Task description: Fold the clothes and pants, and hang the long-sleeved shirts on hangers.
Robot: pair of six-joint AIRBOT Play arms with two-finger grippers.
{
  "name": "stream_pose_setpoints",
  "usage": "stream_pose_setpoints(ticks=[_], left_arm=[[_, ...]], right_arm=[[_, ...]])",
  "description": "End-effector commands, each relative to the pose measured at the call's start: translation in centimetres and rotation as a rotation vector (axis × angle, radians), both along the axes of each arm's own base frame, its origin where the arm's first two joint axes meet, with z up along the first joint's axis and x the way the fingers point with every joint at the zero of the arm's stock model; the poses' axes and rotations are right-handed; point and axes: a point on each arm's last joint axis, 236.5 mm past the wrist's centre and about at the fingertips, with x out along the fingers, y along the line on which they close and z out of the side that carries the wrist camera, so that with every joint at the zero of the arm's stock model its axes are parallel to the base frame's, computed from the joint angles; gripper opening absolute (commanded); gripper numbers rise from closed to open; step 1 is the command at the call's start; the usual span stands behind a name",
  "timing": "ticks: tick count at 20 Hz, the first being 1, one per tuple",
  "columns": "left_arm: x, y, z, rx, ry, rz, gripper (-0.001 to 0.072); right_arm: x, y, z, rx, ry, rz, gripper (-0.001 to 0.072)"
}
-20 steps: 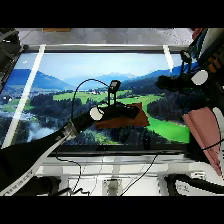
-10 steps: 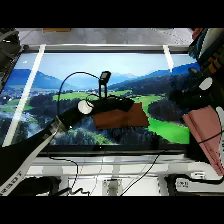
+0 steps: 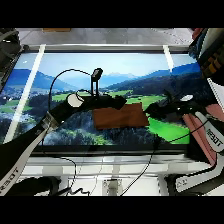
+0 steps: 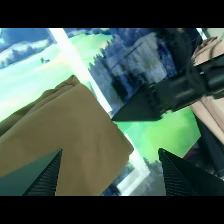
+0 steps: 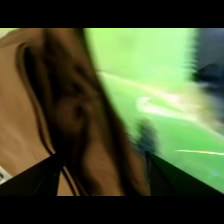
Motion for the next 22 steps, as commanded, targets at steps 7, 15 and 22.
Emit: stream_pose_setpoints(ticks=[7, 15, 22], left_arm=[[-0.6, -0.1, -0.3, 0.004, 0.018, -0.024, 0.07], [0.1, 2.1, -2.2, 0.155, -0.056, -0.056, 0.0688], [0.9, 3.2, -2.0, 0.153, -0.055, -0.032, 0.0688]], right_arm=[[1.1, 9.5, 0.6, 0.1, -0.045, 0.006, 0.0631], [-3.4, 9.5, 1.8, 0.156, 0.007, 0.234, 0.0626], [0.4, 1.7, 1.8, 0.096, 0.044, -0.001, 0.0626]])
